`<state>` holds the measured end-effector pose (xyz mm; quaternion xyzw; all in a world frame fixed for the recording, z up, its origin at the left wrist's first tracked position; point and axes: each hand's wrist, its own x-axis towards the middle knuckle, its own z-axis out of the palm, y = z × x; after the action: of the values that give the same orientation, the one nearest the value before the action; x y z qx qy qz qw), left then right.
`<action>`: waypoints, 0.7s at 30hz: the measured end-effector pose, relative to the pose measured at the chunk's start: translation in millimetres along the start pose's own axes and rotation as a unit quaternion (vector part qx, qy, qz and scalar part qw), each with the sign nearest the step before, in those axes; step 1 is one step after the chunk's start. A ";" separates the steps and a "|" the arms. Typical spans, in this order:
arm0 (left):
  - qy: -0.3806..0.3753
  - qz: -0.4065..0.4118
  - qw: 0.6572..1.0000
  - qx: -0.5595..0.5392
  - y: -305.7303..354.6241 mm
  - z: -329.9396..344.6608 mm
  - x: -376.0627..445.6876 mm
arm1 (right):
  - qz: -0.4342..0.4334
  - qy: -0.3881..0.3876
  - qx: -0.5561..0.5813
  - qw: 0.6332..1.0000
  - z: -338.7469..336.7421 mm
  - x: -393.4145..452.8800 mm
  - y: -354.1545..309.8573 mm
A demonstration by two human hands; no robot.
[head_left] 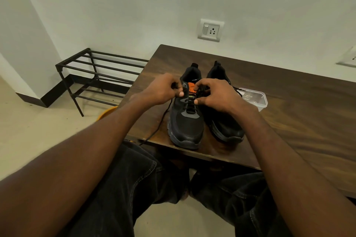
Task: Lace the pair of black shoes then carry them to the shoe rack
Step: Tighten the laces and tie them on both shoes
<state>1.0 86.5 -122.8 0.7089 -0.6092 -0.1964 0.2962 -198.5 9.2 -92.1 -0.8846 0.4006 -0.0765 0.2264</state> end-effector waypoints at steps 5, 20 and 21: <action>0.014 -0.008 1.000 -0.016 2.9 -0.4 4.0 | 0.004 -0.012 0.016 1.000 -0.6 1.0 3.3; 0.038 0.001 0.998 0.057 -10.8 -10.2 6.1 | -0.100 0.123 -0.050 0.986 22.7 -8.8 -20.8; 0.049 -0.007 0.997 0.064 -13.5 -10.8 7.3 | -0.109 0.113 -0.089 0.984 29.6 -9.5 -27.0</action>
<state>19.4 82.4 -123.0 0.7395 -0.6001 -0.1239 0.2785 -177.3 41.9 -105.4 -0.9253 0.3298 -0.1642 0.0903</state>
